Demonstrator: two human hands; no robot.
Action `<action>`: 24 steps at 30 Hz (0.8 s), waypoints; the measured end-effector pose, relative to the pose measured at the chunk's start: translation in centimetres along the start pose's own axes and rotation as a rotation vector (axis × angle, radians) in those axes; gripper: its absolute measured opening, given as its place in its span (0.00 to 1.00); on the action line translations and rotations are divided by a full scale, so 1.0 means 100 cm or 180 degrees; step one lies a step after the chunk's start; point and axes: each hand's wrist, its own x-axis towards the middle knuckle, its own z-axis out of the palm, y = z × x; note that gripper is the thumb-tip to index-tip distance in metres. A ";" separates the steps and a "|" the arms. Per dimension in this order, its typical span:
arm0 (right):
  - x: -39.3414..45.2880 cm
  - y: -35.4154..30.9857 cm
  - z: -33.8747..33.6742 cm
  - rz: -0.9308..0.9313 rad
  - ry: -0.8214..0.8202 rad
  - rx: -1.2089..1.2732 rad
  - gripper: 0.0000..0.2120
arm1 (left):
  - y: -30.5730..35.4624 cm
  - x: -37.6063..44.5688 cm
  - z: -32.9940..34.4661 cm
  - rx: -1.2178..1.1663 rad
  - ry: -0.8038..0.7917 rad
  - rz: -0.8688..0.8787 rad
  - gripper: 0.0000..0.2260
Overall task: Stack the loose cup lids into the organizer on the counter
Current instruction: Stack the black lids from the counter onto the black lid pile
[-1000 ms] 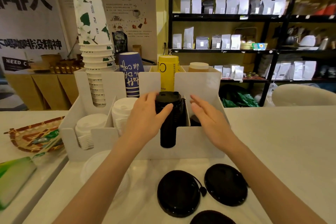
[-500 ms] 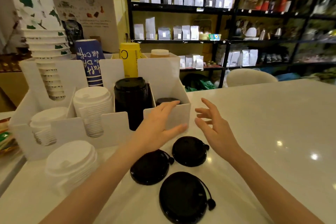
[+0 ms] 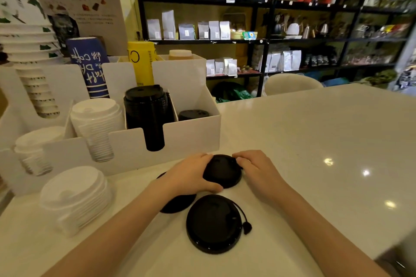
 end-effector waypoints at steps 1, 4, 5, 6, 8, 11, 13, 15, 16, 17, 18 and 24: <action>0.000 -0.001 0.000 0.0032 0.0004 0.0019 0.16 | 0.000 -0.001 0.000 -0.0015 0.0035 0.0012 0.33; 0.000 -0.001 0.000 -0.0022 -0.0014 0.0117 0.14 | 0.002 -0.002 -0.002 -0.0054 0.0120 0.0037 0.34; 0.000 -0.001 -0.001 -0.0013 -0.0014 0.0203 0.14 | 0.003 -0.002 -0.004 -0.0102 0.0167 0.0044 0.34; 0.000 -0.002 -0.002 0.0027 0.0010 0.0317 0.14 | 0.005 -0.003 -0.006 -0.0178 0.0225 0.0057 0.33; 0.000 -0.004 -0.003 0.0103 0.0120 0.0575 0.14 | 0.009 -0.006 -0.013 -0.0350 0.0343 0.0124 0.30; 0.005 -0.006 -0.004 0.0084 0.0210 0.0694 0.14 | 0.012 -0.009 -0.024 -0.0569 0.0475 0.0203 0.27; 0.009 -0.011 -0.009 -0.0046 0.0226 0.0639 0.14 | 0.013 -0.010 -0.032 -0.0636 0.0581 0.0257 0.27; 0.014 -0.018 -0.013 -0.0186 0.0266 0.0618 0.15 | 0.013 -0.012 -0.041 -0.0729 0.0732 0.0312 0.25; 0.017 -0.022 -0.015 -0.0246 0.0281 0.0634 0.15 | 0.012 -0.013 -0.045 -0.0780 0.0824 0.0333 0.24; 0.020 -0.027 -0.017 -0.0305 0.0288 0.0661 0.15 | 0.011 -0.014 -0.050 -0.0819 0.0933 0.0348 0.24; 0.024 -0.031 -0.018 -0.0361 0.0290 0.0689 0.15 | 0.010 -0.015 -0.056 -0.0838 0.1037 0.0339 0.25; 0.053 -0.068 -0.023 -0.0778 0.0246 0.0977 0.15 | -0.003 -0.026 -0.090 -0.0882 0.1724 0.0314 0.29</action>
